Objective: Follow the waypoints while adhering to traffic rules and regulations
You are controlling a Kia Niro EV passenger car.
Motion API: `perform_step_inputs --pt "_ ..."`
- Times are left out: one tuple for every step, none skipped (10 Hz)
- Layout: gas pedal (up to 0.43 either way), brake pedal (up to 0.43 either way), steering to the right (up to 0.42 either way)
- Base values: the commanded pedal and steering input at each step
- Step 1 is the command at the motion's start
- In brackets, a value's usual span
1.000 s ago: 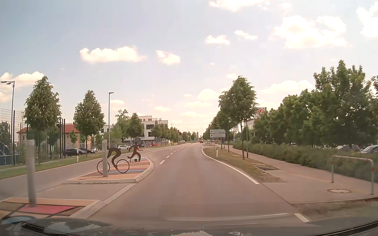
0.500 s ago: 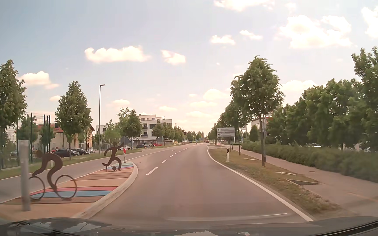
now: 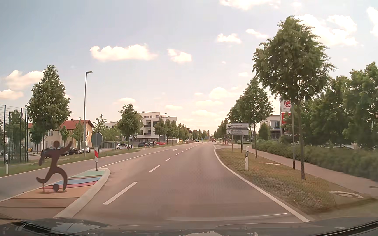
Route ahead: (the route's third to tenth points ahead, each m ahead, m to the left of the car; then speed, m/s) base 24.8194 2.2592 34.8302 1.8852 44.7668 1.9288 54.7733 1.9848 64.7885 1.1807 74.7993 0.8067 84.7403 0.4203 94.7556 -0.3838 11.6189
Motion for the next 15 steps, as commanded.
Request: perform_step_inputs --pt "0.299 0.012 -0.020" --pt "0.299 0.012 -0.019" --pt "0.280 0.012 -0.017" --pt "0.268 0.012 -0.014" --pt "0.268 0.012 -0.009" --pt "0.260 0.012 -0.004" --pt "0.240 0.012 -0.001" --pt "0.228 0.012 -0.001" --pt "0.228 0.012 0.000" --pt "0.228 0.012 0.002" --pt "0.220 0.006 0.003" --pt "0.220 0.012 0.004" --pt "0.220 0.012 0.005" --pt "0.209 0.012 0.008" --pt "0.209 0.012 0.009"
